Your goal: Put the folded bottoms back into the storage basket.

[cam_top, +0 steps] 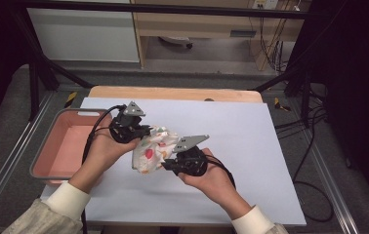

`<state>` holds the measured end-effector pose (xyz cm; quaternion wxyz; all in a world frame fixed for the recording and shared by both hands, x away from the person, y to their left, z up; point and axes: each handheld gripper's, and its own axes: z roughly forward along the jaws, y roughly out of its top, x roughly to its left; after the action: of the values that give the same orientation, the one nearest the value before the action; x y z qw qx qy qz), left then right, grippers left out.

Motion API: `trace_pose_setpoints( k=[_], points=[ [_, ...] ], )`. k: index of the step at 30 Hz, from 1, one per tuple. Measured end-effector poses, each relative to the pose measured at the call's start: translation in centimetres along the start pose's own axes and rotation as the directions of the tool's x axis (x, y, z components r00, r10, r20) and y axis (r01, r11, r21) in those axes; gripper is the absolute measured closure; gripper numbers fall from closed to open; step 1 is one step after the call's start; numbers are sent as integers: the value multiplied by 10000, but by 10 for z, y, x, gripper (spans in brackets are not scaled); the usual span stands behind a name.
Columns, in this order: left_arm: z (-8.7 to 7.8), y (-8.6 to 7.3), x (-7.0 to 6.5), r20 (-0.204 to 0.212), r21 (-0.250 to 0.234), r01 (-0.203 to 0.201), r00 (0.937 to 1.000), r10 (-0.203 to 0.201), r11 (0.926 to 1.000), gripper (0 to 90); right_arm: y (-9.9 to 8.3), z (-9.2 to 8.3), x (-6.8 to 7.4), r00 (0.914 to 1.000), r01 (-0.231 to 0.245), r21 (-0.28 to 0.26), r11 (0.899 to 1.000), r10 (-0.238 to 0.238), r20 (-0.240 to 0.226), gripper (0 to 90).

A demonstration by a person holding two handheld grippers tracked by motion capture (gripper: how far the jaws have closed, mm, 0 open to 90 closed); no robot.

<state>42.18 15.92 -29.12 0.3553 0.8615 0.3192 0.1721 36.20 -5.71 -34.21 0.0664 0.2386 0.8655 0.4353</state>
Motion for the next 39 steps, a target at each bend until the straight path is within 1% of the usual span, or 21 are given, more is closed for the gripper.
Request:
trace_pose_setpoints(
  k=[6,10,11,15,16,20,26,34,39],
  points=[
    [-1,-1,7,-91,-20,151,9998,-151,9999,870,10,6,-1,9999,139,-66,9999,-139,-101,867],
    [-4,-2,12,-191,-39,182,9997,-183,9998,870,17,13,0,9993,312,-88,9995,-314,-178,867],
    [-5,-2,14,-208,20,136,9997,-135,9999,870,19,15,-1,9992,340,-76,9994,-341,-185,867],
    [-9,-3,20,-327,-15,205,9993,-205,9998,871,27,23,-2,9990,334,-77,9994,-336,-281,867],
    [-10,-3,21,-381,-38,228,9990,-229,9997,871,27,23,-2,9990,334,-77,9994,-336,-281,867],
    [-17,-6,27,-451,-178,396,9982,-404,9991,870,34,29,-3,9984,461,-169,9988,-466,-307,867],
    [-29,-9,33,-624,-295,473,9968,-490,9984,870,44,34,0,9981,514,-226,9984,-522,-332,867],
    [-46,-9,39,-764,-517,541,9954,-579,9972,870,55,42,-1,9984,487,-149,9987,-492,-291,867],
    [-51,-11,43,-899,-501,518,9944,-562,9974,870,61,48,-1,9984,494,-165,9986,-498,-280,867]
  ],
)
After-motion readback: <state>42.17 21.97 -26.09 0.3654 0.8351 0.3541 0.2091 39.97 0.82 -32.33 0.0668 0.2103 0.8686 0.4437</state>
